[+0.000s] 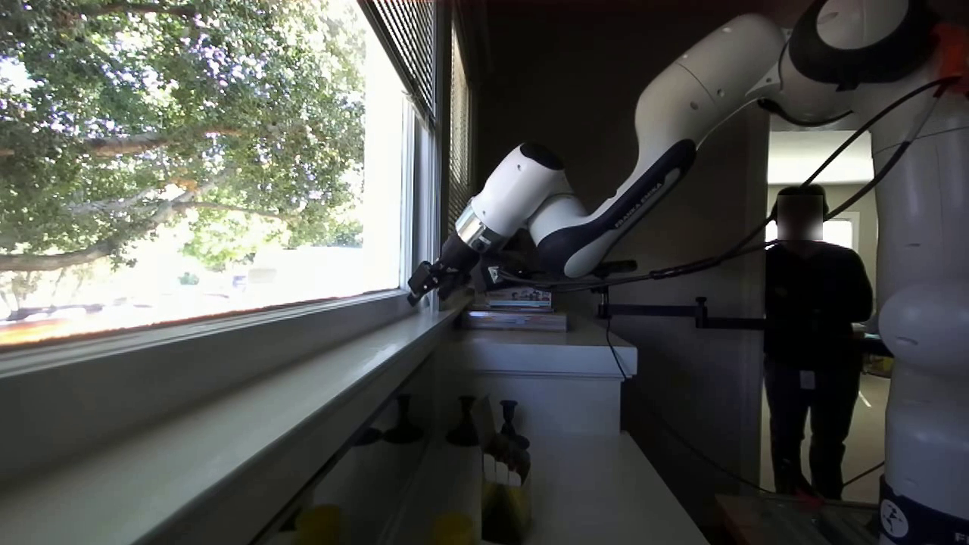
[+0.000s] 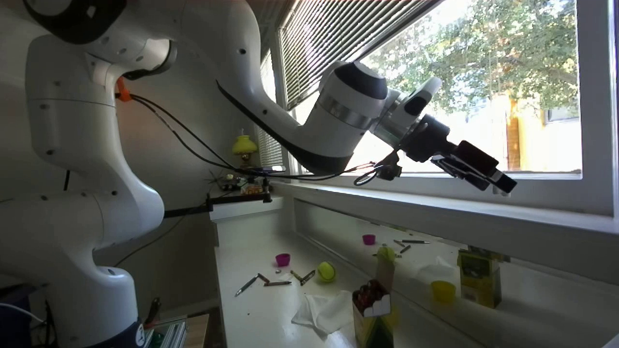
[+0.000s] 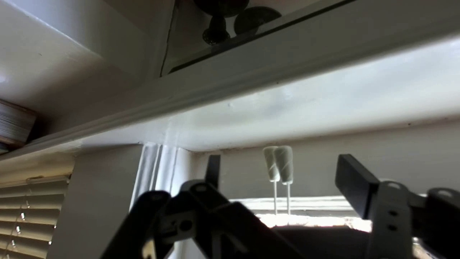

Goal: Close the window blinds

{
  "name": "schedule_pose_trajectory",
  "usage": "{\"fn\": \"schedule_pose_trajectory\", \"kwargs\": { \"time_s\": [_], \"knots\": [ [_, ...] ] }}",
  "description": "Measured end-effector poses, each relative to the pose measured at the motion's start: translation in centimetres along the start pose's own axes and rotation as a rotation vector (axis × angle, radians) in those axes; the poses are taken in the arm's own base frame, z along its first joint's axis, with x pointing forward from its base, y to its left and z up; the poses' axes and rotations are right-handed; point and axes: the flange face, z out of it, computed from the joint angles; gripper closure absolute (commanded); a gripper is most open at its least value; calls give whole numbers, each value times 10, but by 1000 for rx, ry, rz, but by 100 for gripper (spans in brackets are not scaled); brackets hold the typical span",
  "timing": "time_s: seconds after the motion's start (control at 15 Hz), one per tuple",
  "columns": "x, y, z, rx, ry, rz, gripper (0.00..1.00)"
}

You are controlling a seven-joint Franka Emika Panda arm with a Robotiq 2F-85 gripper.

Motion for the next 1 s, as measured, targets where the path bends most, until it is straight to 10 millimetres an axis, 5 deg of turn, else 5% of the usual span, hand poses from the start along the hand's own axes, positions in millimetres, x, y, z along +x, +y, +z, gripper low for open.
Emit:
{"fn": "schedule_pose_trajectory", "kwargs": {
  "time_s": [0.27,0.4,0.53,0.73,1.0],
  "knots": [
    [1,-2,9,7,5,7,59],
    [1,-3,13,9,8,9,65],
    [2,-4,15,11,11,12,87],
    [3,-7,17,17,13,18,98],
    [3,-14,15,25,16,13,94]
  ]
}}
